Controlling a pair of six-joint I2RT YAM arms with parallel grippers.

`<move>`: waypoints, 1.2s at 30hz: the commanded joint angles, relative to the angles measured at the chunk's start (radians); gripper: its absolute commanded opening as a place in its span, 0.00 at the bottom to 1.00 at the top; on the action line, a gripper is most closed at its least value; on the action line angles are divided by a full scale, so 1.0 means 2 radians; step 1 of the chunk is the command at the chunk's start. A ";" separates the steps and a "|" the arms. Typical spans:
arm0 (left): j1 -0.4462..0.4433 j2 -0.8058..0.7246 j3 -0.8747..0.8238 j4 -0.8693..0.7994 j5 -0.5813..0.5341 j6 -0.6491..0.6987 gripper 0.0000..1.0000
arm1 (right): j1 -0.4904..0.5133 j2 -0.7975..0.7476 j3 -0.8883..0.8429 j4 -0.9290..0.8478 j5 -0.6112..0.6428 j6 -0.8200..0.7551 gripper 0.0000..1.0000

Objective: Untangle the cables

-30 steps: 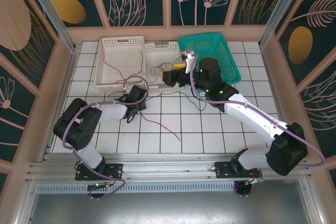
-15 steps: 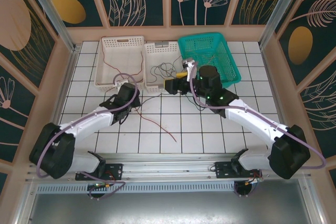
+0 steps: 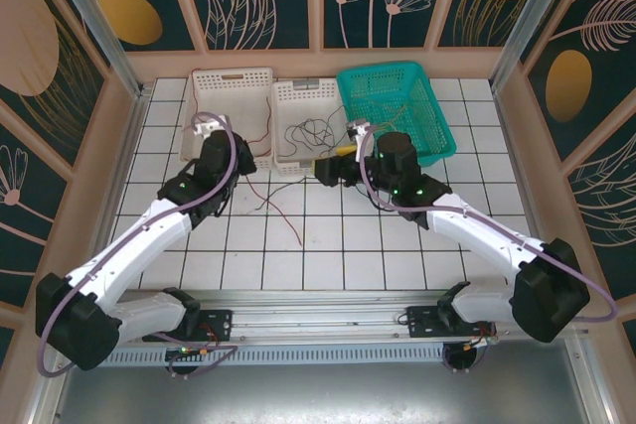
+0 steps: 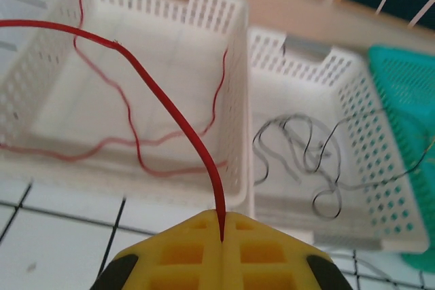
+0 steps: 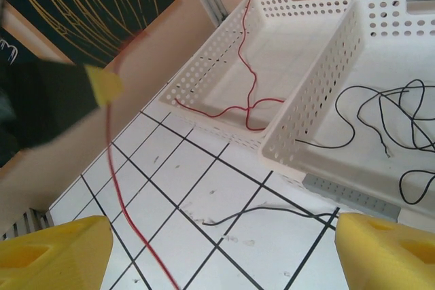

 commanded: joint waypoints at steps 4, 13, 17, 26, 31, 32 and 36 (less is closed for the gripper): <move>0.004 0.008 0.074 -0.028 -0.070 0.070 0.00 | 0.002 -0.027 -0.014 0.021 0.012 0.008 0.86; 0.007 0.064 0.200 -0.017 -0.128 0.149 0.00 | 0.002 -0.037 -0.015 0.012 0.017 0.004 0.86; 0.025 0.087 0.240 -0.011 -0.137 0.175 0.00 | 0.003 -0.044 -0.020 0.010 0.020 0.003 0.86; 0.062 0.130 0.305 0.006 -0.150 0.218 0.00 | 0.002 -0.048 -0.024 0.006 0.018 0.001 0.86; 0.073 0.155 0.325 0.019 -0.154 0.238 0.00 | 0.003 -0.051 -0.025 0.005 0.017 0.000 0.86; 0.075 0.161 0.327 0.022 -0.154 0.241 0.00 | 0.003 -0.051 -0.025 0.004 0.017 0.000 0.86; 0.087 0.179 0.331 0.037 -0.151 0.249 0.00 | 0.003 -0.054 -0.030 0.007 0.016 0.002 0.86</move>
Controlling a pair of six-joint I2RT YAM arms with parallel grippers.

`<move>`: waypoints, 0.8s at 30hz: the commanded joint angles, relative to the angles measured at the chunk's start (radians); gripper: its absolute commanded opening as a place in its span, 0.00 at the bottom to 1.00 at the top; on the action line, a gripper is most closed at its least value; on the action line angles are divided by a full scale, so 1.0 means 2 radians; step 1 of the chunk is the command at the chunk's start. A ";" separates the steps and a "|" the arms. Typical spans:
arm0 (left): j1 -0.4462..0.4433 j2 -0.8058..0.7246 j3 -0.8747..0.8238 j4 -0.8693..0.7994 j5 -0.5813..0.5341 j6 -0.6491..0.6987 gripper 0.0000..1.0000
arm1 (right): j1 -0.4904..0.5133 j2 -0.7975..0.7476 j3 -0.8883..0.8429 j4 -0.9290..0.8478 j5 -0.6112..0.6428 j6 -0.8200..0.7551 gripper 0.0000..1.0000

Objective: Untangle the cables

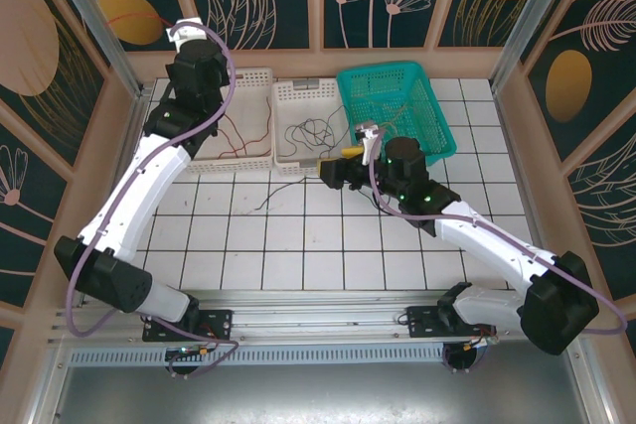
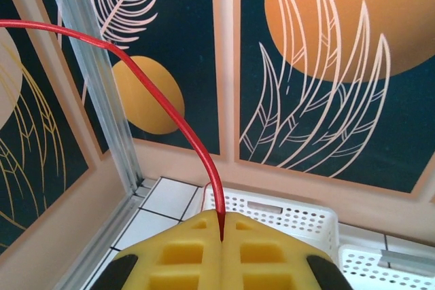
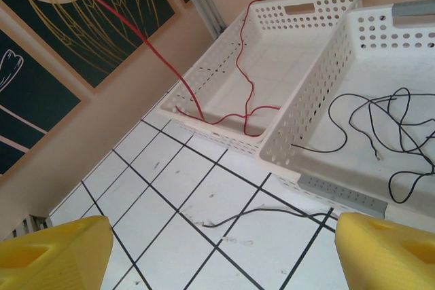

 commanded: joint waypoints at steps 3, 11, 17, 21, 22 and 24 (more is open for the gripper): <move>0.016 0.028 0.023 0.039 -0.016 0.034 0.00 | 0.003 -0.015 -0.013 0.012 0.004 0.001 0.86; 0.025 0.077 0.026 0.086 -0.023 0.052 0.00 | 0.003 -0.010 -0.017 0.017 -0.001 0.002 0.86; 0.035 0.132 0.005 0.124 -0.020 0.034 0.00 | 0.004 -0.009 -0.024 0.018 -0.005 0.005 0.86; 0.039 0.174 -0.007 0.141 -0.015 0.019 0.00 | 0.005 -0.014 -0.032 0.019 -0.005 0.007 0.86; 0.040 0.186 -0.009 0.146 -0.014 0.016 0.00 | 0.006 -0.016 -0.034 0.018 -0.005 0.008 0.86; 0.040 0.211 -0.010 0.151 -0.013 0.013 0.00 | 0.007 -0.019 -0.037 0.016 -0.004 0.007 0.86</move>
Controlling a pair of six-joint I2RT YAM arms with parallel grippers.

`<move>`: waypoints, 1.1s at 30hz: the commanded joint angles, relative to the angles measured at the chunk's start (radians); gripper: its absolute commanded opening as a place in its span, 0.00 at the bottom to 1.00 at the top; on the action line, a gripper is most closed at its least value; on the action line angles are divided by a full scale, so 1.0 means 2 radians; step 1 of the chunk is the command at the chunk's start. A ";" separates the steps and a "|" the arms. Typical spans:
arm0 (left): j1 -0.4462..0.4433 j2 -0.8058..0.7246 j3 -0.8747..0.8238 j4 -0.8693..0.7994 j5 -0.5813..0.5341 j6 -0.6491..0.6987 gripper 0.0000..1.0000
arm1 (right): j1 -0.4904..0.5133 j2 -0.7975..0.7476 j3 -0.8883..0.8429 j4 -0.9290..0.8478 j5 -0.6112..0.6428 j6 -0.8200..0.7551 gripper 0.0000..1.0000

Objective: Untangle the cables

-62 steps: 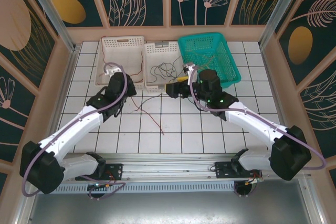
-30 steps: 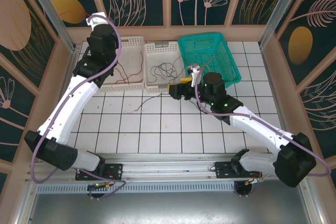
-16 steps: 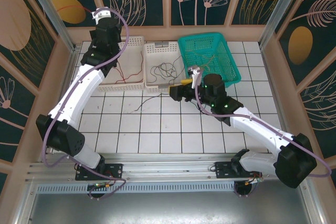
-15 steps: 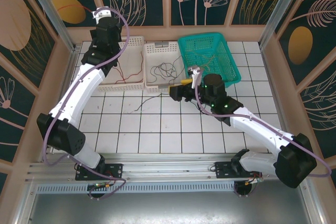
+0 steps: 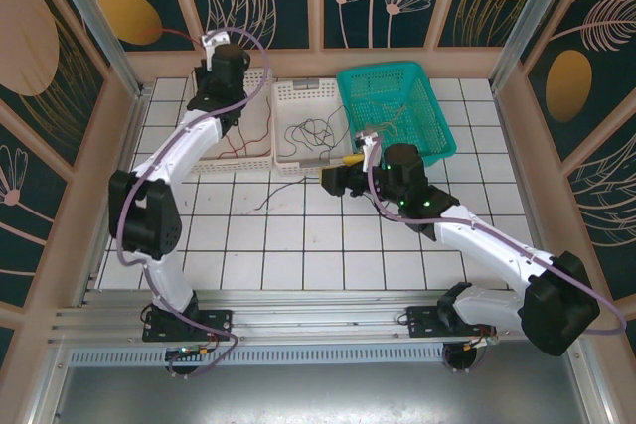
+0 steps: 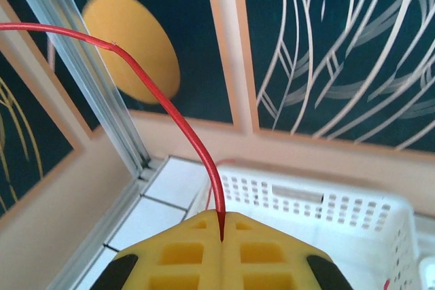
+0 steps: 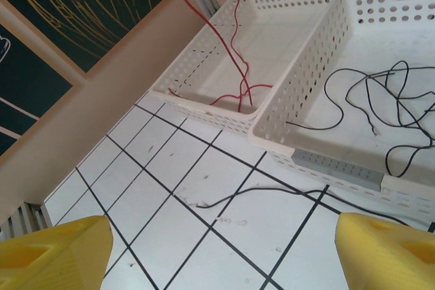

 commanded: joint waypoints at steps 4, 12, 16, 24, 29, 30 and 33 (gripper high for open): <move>0.004 0.069 -0.001 0.000 0.021 -0.050 0.00 | 0.007 -0.021 -0.019 0.012 0.001 0.010 0.86; 0.003 0.103 -0.045 -0.015 0.075 -0.119 0.00 | 0.008 -0.026 -0.037 0.015 0.006 0.018 0.86; 0.003 0.119 -0.064 -0.012 0.094 -0.136 0.00 | 0.008 -0.026 -0.039 0.011 0.007 0.019 0.86; 0.004 0.142 -0.061 -0.018 0.158 -0.142 0.00 | 0.009 -0.026 -0.040 -0.018 0.051 0.032 0.86; 0.004 0.134 -0.060 -0.021 0.184 -0.141 0.00 | 0.008 -0.024 -0.042 -0.036 0.075 0.037 0.86; 0.003 0.130 -0.061 -0.023 0.186 -0.141 0.03 | 0.008 -0.021 -0.041 -0.042 0.079 0.038 0.86; 0.004 0.116 -0.070 -0.021 0.195 -0.141 0.20 | 0.005 -0.009 -0.044 -0.054 0.090 0.043 0.86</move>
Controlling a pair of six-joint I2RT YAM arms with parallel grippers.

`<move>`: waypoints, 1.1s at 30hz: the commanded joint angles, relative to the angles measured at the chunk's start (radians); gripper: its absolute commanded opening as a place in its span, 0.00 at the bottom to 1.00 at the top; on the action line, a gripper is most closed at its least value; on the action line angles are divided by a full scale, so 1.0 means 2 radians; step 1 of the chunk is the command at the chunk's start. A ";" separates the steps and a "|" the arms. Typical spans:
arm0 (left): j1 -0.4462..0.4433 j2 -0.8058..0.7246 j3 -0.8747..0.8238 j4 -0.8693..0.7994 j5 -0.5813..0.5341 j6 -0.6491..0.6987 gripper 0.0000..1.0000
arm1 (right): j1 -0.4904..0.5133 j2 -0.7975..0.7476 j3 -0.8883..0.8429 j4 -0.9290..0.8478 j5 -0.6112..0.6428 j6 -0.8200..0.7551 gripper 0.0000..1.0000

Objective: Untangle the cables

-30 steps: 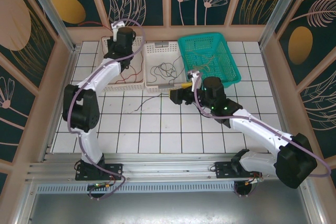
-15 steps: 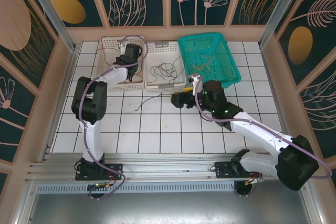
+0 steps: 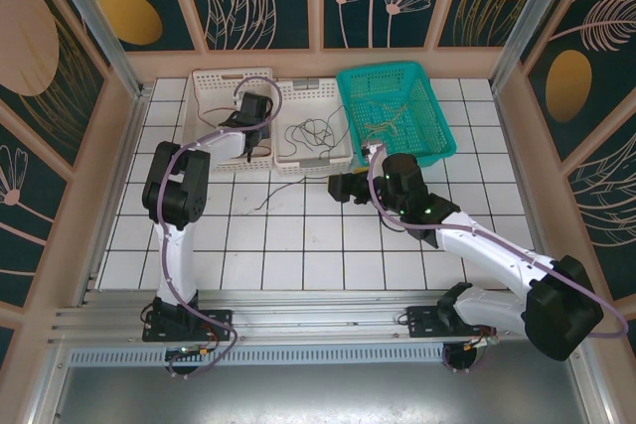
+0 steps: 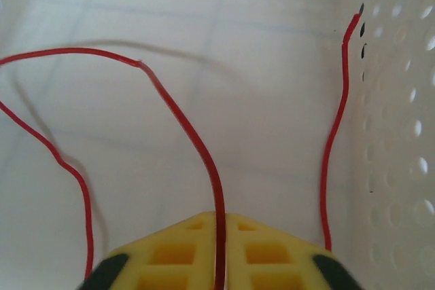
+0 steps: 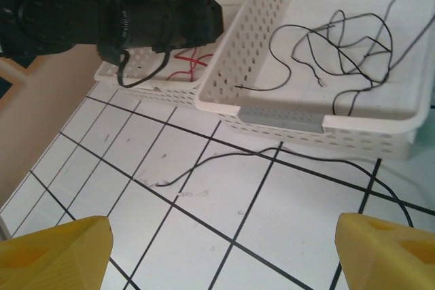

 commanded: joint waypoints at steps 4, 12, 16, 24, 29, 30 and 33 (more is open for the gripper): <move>0.003 -0.037 -0.012 -0.012 0.027 -0.007 0.50 | -0.005 0.022 -0.016 -0.025 0.023 0.021 0.86; 0.002 -0.098 -0.011 -0.031 0.047 -0.015 0.79 | -0.018 0.047 -0.021 -0.022 0.034 0.026 0.86; 0.003 -0.135 -0.002 -0.043 0.075 -0.016 0.93 | -0.036 0.068 -0.020 -0.023 0.034 0.035 0.86; 0.001 -0.207 0.002 -0.087 0.116 -0.022 0.99 | -0.063 0.118 -0.016 -0.026 0.042 0.036 0.86; 0.000 -0.257 -0.006 -0.109 0.125 -0.035 0.98 | -0.064 0.134 -0.016 -0.020 0.056 0.034 0.86; 0.000 -0.267 -0.009 -0.113 0.125 -0.038 0.98 | -0.064 0.138 -0.015 -0.020 0.058 0.034 0.86; -0.002 -0.293 -0.019 -0.119 0.127 -0.046 0.98 | -0.064 0.150 -0.007 -0.019 0.064 0.033 0.86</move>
